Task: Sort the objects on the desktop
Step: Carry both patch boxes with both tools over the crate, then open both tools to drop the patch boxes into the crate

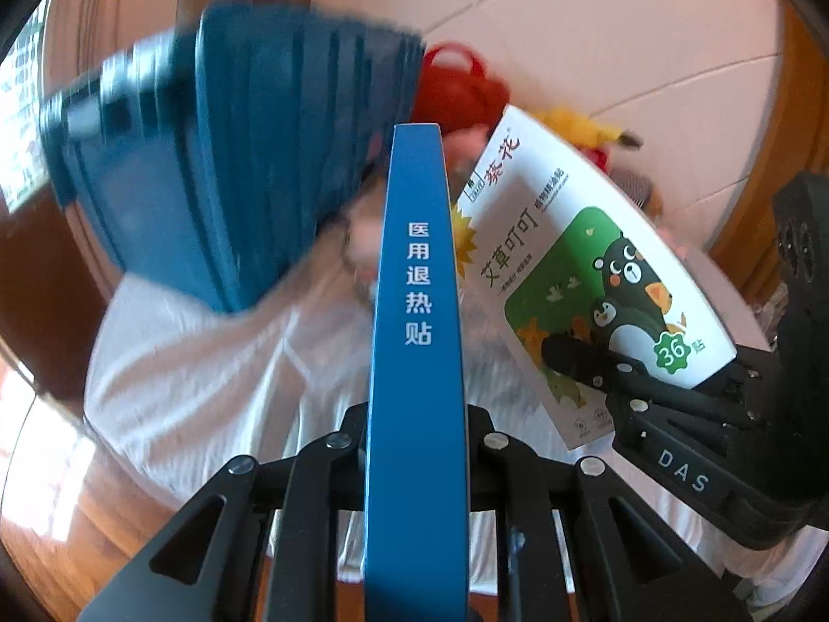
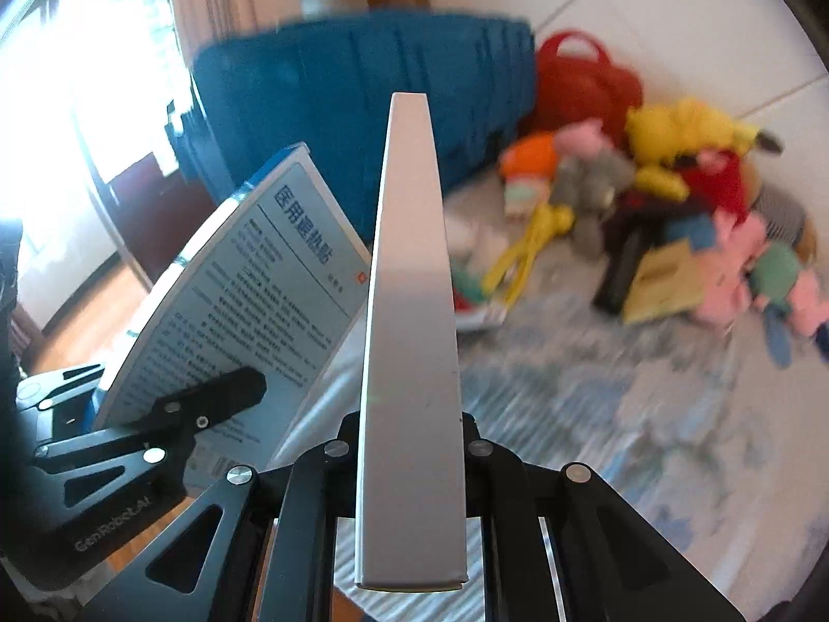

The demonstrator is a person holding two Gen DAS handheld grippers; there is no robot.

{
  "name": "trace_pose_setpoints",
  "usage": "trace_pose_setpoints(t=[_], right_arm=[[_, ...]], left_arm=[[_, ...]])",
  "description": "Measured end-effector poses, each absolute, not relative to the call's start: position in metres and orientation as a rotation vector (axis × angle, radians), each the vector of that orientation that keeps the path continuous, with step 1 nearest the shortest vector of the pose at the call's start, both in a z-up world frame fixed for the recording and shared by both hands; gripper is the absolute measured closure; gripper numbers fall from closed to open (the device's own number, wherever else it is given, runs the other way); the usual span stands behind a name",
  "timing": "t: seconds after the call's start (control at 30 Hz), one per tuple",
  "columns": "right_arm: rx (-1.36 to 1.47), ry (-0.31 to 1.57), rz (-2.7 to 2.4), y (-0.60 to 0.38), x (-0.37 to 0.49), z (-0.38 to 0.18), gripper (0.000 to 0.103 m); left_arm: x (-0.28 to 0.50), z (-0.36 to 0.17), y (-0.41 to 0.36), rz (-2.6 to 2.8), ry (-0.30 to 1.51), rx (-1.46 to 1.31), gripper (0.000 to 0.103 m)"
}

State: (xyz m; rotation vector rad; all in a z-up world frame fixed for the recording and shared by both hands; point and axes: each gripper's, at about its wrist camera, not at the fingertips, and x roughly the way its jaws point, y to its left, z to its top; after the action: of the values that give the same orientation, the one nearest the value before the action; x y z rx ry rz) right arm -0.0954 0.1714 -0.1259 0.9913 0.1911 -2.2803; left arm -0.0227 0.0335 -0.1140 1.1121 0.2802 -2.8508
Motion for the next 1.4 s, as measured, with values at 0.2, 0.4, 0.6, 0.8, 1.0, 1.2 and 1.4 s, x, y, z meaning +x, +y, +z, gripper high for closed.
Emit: trace_pose_setpoints(t=[0.2,0.4,0.6,0.8,1.0,1.2,1.4], right_arm=[[0.863,0.171,-2.345,0.18,-0.088,-0.061,0.09],[0.704,0.174,-2.353,0.174,-0.093,-0.002,0.09],[0.571,0.177,-2.325,0.16,-0.116,0.043,0.09],[0.47,0.203,-2.296,0.13,-0.139,0.077,0.09],[0.404,0.209,-2.261,0.075,-0.159,0.098,0.09],[0.375,0.191,-2.268,0.0,-0.18,0.101,0.09],[0.446,0.175,-2.307,-0.064,-0.207,0.087,0.09]], left_arm=[[-0.021,-0.048,0.036,-2.925,0.252,0.922,0.086],[-0.032,0.001,0.039,-2.95,0.218,0.758,0.086],[-0.05,0.04,0.022,-2.911,0.199,0.629,0.086],[-0.067,0.068,-0.009,-2.856,0.205,0.53,0.086],[-0.087,0.087,-0.07,-2.819,0.199,0.464,0.086],[-0.114,0.094,-0.15,-2.81,0.184,0.471,0.086],[-0.139,0.085,-0.205,-2.794,0.188,0.517,0.086]])
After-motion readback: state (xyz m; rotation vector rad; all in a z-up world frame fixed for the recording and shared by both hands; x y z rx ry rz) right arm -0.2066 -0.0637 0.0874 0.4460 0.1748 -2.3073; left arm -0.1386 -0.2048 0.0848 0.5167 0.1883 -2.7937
